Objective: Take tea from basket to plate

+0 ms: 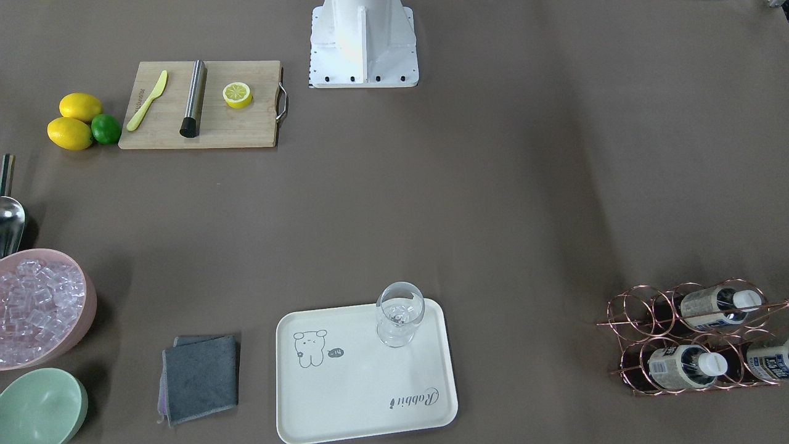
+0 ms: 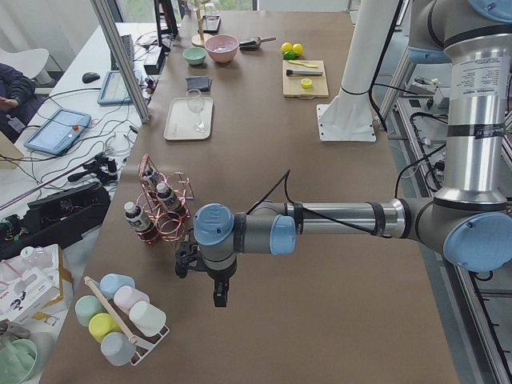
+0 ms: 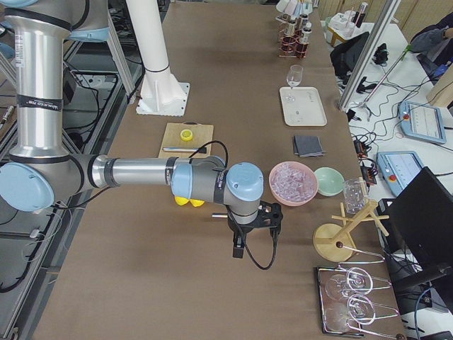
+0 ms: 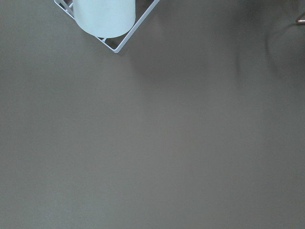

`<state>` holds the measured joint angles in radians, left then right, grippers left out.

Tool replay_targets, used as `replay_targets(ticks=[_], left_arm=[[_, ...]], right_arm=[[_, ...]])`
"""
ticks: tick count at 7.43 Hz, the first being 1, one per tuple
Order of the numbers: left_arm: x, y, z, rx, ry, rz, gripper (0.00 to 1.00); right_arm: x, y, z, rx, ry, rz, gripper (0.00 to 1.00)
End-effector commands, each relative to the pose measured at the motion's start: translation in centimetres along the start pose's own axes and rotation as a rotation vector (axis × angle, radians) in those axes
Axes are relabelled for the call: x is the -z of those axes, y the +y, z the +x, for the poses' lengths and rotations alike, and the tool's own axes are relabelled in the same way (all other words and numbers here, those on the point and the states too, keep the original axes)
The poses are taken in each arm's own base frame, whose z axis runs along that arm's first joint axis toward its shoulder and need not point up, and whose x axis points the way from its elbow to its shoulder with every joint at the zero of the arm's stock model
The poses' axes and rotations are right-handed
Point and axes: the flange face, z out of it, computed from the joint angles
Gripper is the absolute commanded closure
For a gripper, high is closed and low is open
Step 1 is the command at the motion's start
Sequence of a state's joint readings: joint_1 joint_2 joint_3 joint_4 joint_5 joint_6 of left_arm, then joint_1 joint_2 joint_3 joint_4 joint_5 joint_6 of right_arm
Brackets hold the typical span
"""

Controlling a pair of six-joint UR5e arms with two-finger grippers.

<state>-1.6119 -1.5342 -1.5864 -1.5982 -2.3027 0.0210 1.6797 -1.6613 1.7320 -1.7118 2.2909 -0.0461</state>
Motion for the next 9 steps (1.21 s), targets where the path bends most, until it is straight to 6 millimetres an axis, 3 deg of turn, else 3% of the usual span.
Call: replay_targets(ticks=[1, 9], left_arm=[[0.3, -0.4, 0.5, -0.017, -0.007, 0.015, 0.03], [1.3, -1.4, 1.4, -0.018, 0.001, 0.03, 0.02]], right_arm=[[0.1, 0.0, -0.1, 0.001, -0.001, 0.003, 0.0], [0.4, -0.1, -0.4, 0.006, -0.007, 0.01, 0.0]])
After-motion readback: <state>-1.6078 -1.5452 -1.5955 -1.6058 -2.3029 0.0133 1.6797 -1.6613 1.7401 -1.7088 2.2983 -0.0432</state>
